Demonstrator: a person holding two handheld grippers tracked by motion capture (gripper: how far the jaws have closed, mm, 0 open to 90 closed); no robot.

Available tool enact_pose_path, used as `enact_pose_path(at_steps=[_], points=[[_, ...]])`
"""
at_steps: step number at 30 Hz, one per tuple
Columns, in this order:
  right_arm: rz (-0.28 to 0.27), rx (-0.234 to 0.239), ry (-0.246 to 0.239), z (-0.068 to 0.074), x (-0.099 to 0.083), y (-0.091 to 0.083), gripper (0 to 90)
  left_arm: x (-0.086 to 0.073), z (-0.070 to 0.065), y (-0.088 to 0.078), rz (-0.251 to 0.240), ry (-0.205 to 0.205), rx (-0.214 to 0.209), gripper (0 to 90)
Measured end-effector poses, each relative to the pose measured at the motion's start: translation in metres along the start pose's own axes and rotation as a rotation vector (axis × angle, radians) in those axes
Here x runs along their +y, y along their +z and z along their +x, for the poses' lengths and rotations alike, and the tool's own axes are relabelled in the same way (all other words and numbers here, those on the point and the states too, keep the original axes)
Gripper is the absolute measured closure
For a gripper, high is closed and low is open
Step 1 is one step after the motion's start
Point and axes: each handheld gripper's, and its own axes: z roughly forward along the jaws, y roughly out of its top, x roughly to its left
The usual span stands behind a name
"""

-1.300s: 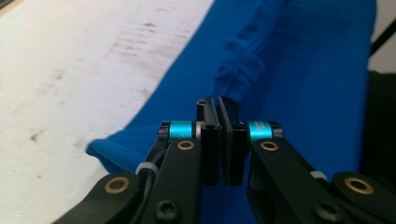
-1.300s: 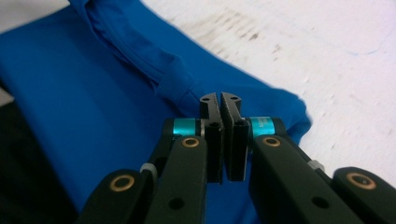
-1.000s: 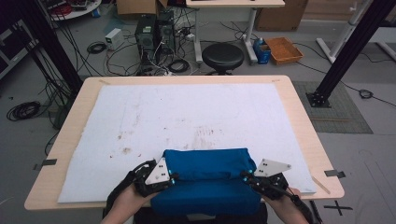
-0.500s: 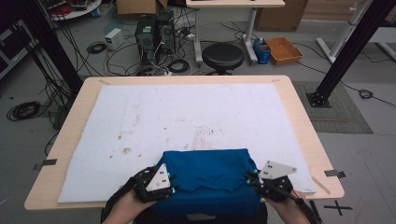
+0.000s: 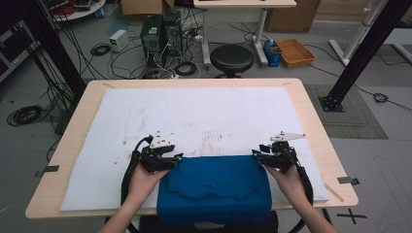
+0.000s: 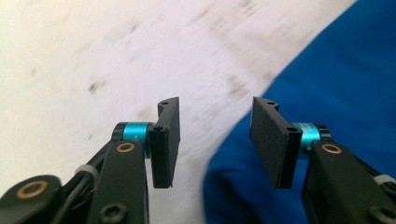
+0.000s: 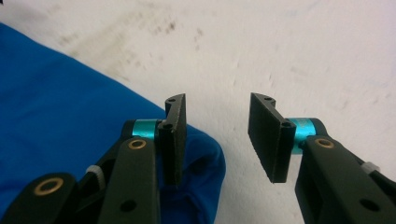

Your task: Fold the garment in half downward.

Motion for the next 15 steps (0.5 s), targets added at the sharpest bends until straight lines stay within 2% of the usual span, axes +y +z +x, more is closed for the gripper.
enact_pose_path(at_steps=[3,5,12,15], points=[[0.04,-0.003,-0.014,-0.003,-0.004,0.007,65.0,-0.007,0.003,0.004,0.027,-0.016,0.01,53.6],[0.044,-0.011,-0.022,-0.006,-0.007,0.007,65.0,-0.01,0.004,0.005,0.038,-0.03,0.01,53.9],[0.01,-0.015,0.016,-0.01,-0.008,0.0,55.9,-0.012,0.006,0.002,0.024,-0.059,0.014,51.6],[0.033,-0.001,0.031,-0.01,-0.009,0.004,53.9,-0.013,0.005,0.002,0.026,-0.07,0.008,51.3]])
